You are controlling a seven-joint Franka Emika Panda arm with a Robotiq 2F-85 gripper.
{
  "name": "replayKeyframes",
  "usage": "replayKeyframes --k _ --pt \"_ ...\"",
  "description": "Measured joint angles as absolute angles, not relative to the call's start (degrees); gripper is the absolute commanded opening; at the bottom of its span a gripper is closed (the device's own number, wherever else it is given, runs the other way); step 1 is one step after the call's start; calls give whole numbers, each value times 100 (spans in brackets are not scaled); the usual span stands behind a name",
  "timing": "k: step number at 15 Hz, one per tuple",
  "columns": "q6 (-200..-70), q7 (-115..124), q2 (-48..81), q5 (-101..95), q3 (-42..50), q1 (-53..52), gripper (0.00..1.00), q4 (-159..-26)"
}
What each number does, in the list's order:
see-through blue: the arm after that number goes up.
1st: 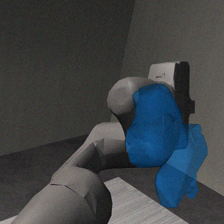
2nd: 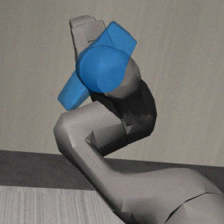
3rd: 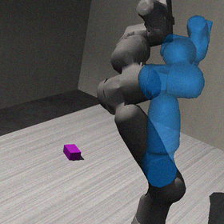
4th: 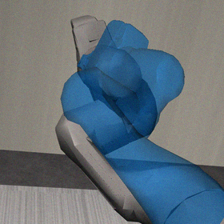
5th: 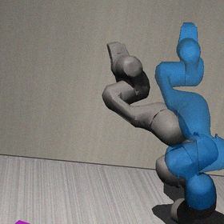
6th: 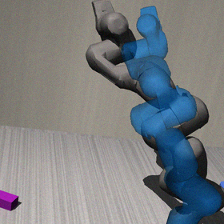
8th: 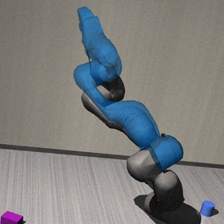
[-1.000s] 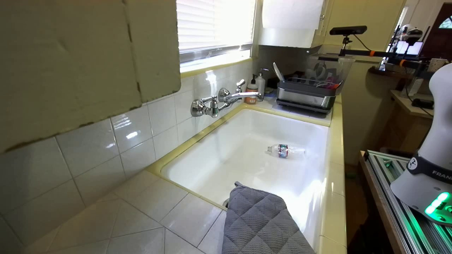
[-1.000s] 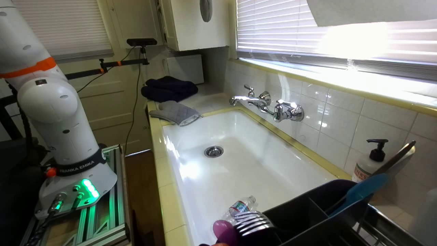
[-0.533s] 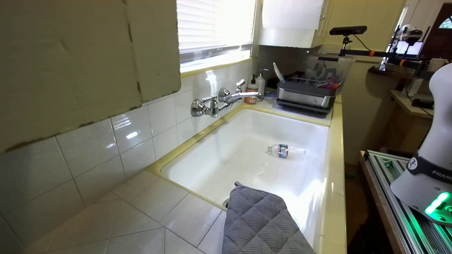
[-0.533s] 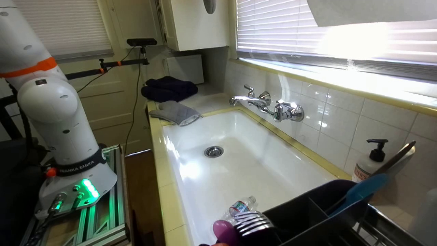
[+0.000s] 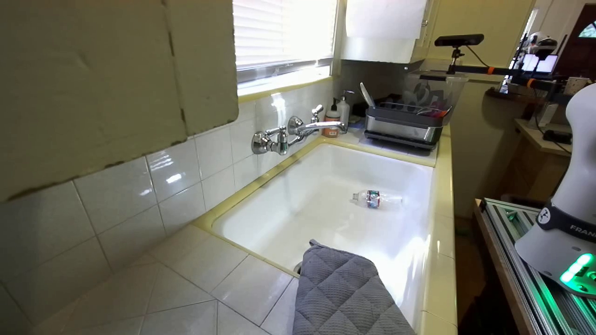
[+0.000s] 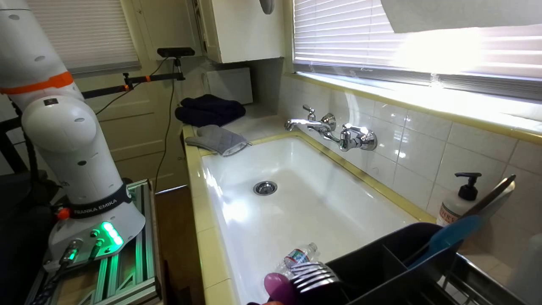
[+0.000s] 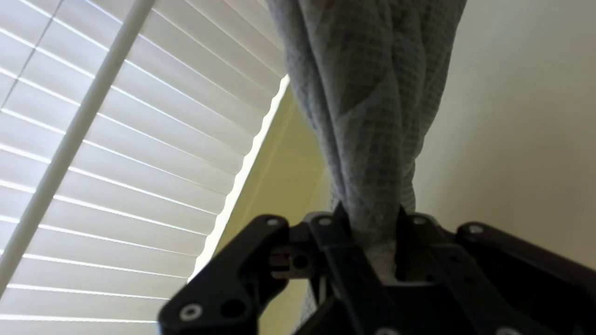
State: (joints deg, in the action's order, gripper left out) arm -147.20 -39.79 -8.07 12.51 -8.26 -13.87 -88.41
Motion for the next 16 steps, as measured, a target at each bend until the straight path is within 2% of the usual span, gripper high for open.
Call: replayKeyframes --k 16 --pt "-14654 -3936 -680 754 -867 -1371 4 -8569"
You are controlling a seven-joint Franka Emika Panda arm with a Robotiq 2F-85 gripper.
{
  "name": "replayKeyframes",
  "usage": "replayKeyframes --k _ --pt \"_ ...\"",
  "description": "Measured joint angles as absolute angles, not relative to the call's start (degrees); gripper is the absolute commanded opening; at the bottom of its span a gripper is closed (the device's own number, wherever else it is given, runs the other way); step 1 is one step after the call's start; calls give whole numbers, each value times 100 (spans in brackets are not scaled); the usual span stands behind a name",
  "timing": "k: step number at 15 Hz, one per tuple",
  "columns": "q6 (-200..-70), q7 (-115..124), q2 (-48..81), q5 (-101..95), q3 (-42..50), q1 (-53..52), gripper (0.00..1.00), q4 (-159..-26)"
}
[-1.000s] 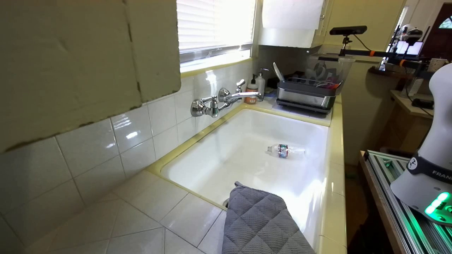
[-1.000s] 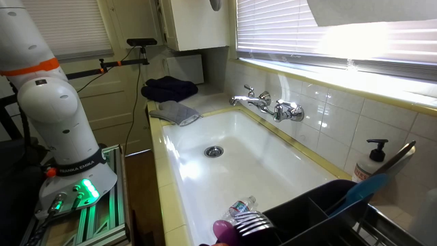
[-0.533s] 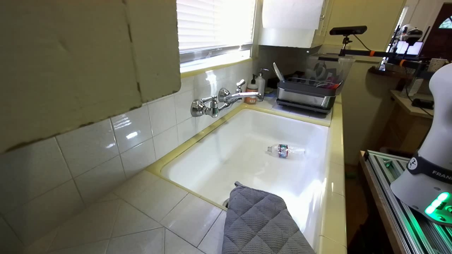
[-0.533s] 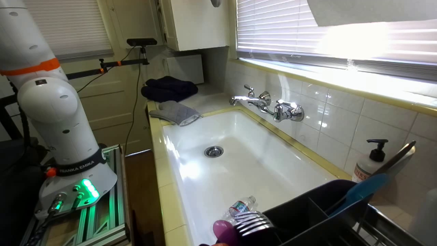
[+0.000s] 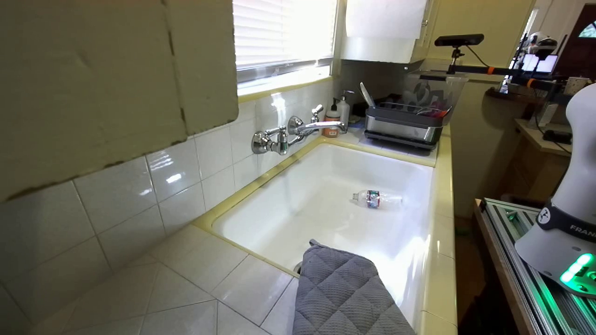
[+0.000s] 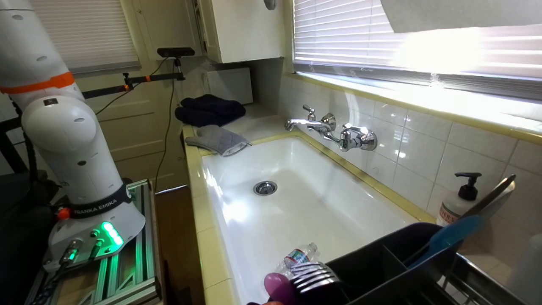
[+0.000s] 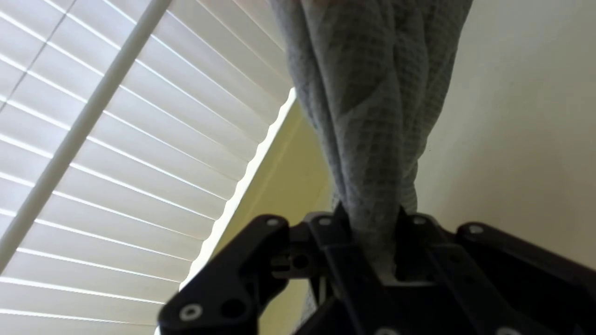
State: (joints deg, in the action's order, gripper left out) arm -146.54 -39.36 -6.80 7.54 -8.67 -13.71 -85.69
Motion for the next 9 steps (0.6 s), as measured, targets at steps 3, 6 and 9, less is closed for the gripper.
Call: replayKeyframes --k 3,6,9 --pt "-14634 -3925 -678 719 -868 -1371 4 -8566" --pt "-14625 -3893 -679 718 -868 -1371 4 -8542" --pt "-14589 -3877 -693 718 -869 -1373 4 -8527"
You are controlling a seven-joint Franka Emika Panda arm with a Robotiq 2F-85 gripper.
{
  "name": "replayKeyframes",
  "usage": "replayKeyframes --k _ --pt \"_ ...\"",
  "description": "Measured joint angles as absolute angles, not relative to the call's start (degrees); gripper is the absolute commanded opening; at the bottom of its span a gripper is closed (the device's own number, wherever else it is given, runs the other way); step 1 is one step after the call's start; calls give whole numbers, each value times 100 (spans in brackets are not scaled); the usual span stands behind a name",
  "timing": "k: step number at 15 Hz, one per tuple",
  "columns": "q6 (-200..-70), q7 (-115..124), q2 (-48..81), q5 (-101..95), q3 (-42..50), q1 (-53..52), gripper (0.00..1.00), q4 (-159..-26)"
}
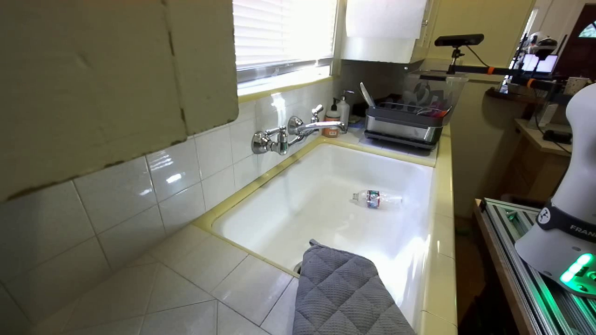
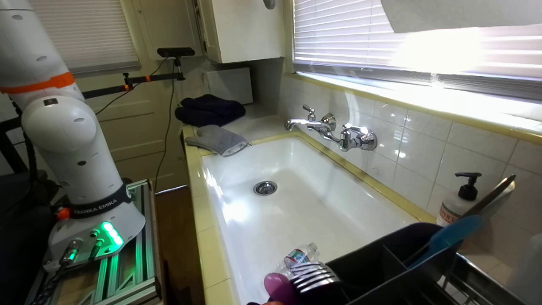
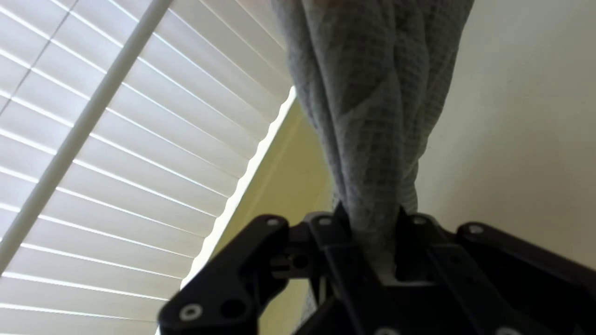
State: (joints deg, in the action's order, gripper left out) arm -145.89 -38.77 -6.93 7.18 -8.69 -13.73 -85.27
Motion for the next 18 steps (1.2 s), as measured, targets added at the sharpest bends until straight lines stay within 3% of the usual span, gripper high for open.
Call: replayKeyframes --k 18 --pt "-14194 -3837 -740 720 -893 -1378 4 -8359"
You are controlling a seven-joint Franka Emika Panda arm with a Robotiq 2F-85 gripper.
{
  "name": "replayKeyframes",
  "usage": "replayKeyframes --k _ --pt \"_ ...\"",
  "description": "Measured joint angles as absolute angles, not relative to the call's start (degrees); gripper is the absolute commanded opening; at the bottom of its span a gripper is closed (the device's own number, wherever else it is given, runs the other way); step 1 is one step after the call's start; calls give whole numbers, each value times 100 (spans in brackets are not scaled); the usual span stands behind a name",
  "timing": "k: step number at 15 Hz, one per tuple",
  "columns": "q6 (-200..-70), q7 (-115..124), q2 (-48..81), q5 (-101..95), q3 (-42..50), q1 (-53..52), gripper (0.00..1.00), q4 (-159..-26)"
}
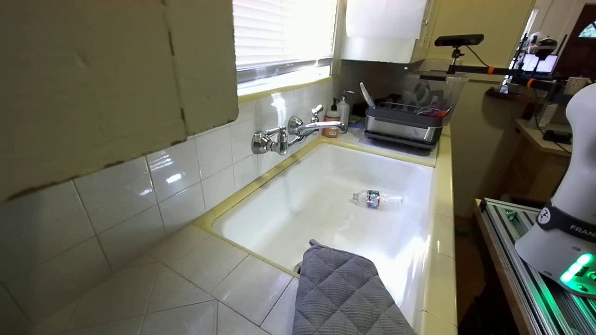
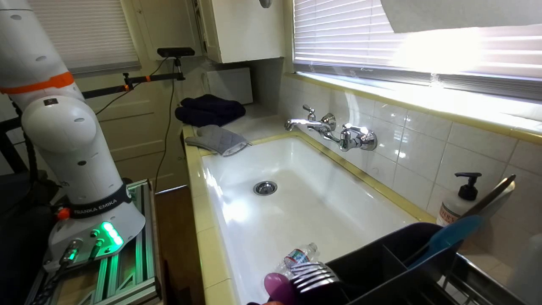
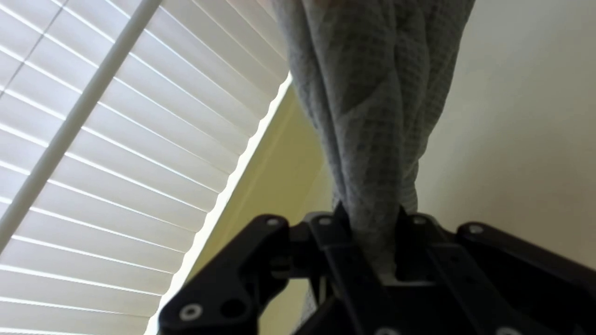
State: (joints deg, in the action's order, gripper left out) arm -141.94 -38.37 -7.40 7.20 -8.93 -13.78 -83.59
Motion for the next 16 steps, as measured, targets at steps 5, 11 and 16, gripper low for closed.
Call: replayKeyframes --k 5,11,16 --pt "-14047 -3834 -724 720 -892 -1377 4 -8359" --pt "-13927 -3834 -722 720 -897 -1377 4 -8359" --pt "-13927 -3834 -723 720 -932 -1380 4 -8320"
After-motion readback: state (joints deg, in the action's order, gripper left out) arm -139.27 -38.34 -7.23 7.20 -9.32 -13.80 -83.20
